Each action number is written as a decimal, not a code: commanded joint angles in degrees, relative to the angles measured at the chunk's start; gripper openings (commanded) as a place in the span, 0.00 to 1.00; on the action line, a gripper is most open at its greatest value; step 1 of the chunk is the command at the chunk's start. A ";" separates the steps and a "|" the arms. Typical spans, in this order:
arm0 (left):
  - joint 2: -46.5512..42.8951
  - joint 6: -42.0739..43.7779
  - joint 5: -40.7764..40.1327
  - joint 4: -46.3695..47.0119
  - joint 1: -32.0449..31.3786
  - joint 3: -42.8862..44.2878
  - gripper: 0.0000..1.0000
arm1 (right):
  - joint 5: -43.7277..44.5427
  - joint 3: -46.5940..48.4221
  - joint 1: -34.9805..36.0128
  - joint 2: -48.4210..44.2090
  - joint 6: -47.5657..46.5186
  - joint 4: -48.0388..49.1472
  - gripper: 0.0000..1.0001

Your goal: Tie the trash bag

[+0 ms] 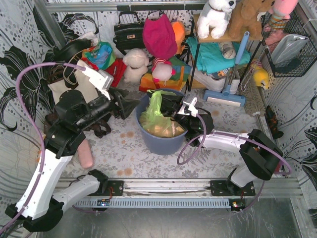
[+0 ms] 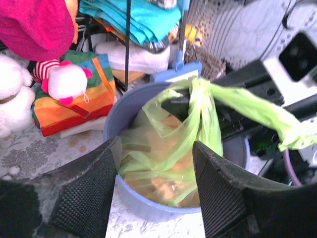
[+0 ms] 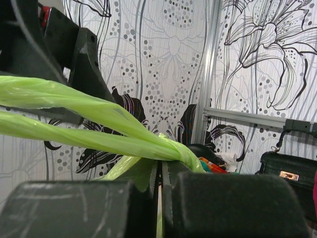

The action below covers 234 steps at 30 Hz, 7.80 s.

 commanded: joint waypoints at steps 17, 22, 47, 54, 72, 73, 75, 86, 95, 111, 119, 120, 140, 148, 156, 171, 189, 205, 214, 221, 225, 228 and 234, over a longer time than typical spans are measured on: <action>11.54 -29.57 -8.42 9.84 0.58 6.11 0.58 | -1.34 -1.82 0.00 1.55 -0.09 5.84 0.00; 11.71 -28.64 -6.54 9.62 0.66 6.22 0.54 | -1.39 -1.62 0.04 1.70 0.05 5.84 0.00; 15.53 -21.06 2.63 0.74 0.72 10.51 0.48 | -0.72 -1.95 0.11 1.20 -0.11 5.84 0.00; 15.34 -21.05 5.00 1.39 0.73 10.99 0.54 | -0.64 -1.93 0.09 1.24 -0.20 5.84 0.00; 14.99 -18.80 7.15 -0.77 0.72 11.10 0.40 | 0.15 -1.93 0.11 1.38 -0.28 5.84 0.00; 14.84 -18.52 6.82 -1.20 0.72 11.35 0.41 | 0.22 -1.93 0.10 1.38 -0.37 5.84 0.00; 14.67 -18.05 6.24 -2.10 0.73 11.59 0.42 | 0.33 -1.91 0.09 1.27 -0.48 5.84 0.00; 14.47 -18.38 8.03 -1.56 0.72 10.66 0.22 | 0.07 -1.58 0.11 1.46 -0.55 5.84 0.00; 13.60 -18.79 8.45 0.08 0.72 9.88 0.00 | -0.02 -1.59 0.07 1.38 -0.38 5.84 0.00; 11.29 -19.97 5.69 4.61 0.79 9.97 0.00 | 0.33 -2.46 0.05 0.87 0.09 5.84 0.17; 12.76 -20.51 2.69 1.08 0.72 10.55 0.14 | -0.23 -2.43 0.18 1.02 -0.25 5.84 0.00; 13.02 -20.59 2.51 0.54 0.76 10.43 0.24 | -0.22 -2.31 0.19 1.03 -0.23 5.84 0.00; 13.64 -23.95 8.91 5.93 0.73 6.63 0.09 | -0.81 -2.33 0.33 0.89 -0.20 5.84 0.00; 12.45 -23.56 6.95 7.73 0.90 7.04 0.00 | 0.13 -2.79 0.36 0.51 0.02 5.84 0.10; 11.66 -23.25 6.00 8.51 1.08 7.94 0.00 | 1.10 -3.49 0.31 0.15 0.15 5.84 0.21; 11.89 -24.79 4.36 6.91 1.15 6.36 0.58 | -0.11 -2.64 0.46 0.32 -0.47 5.84 0.00; 12.78 -26.67 6.79 9.11 1.21 4.06 0.41 | -0.37 -2.60 0.50 0.41 -0.38 5.84 0.00; 12.83 -27.41 8.19 12.17 1.21 3.09 0.00 | -0.32 -3.55 0.67 -0.64 -0.07 5.78 0.00; 12.00 -26.33 5.19 10.77 1.21 4.00 0.00 | 1.30 -9.35 0.68 -6.60 1.46 4.61 0.30; 12.17 -26.15 4.71 10.94 1.30 4.14 0.00 | 2.39 -12.33 0.69 -13.06 0.53 -2.85 0.35; 12.37 -26.19 4.46 11.13 1.42 4.34 0.00 | 2.87 -11.30 0.70 -15.13 -0.51 -7.87 0.35; 12.29 -25.82 3.10 10.26 1.34 4.81 0.00 | 3.02 -10.72 0.66 -16.74 -0.77 -11.05 0.35; 12.18 -25.27 2.50 9.51 1.58 5.28 0.00 | 1.99 -6.46 0.69 -20.71 -1.32 -24.15 0.35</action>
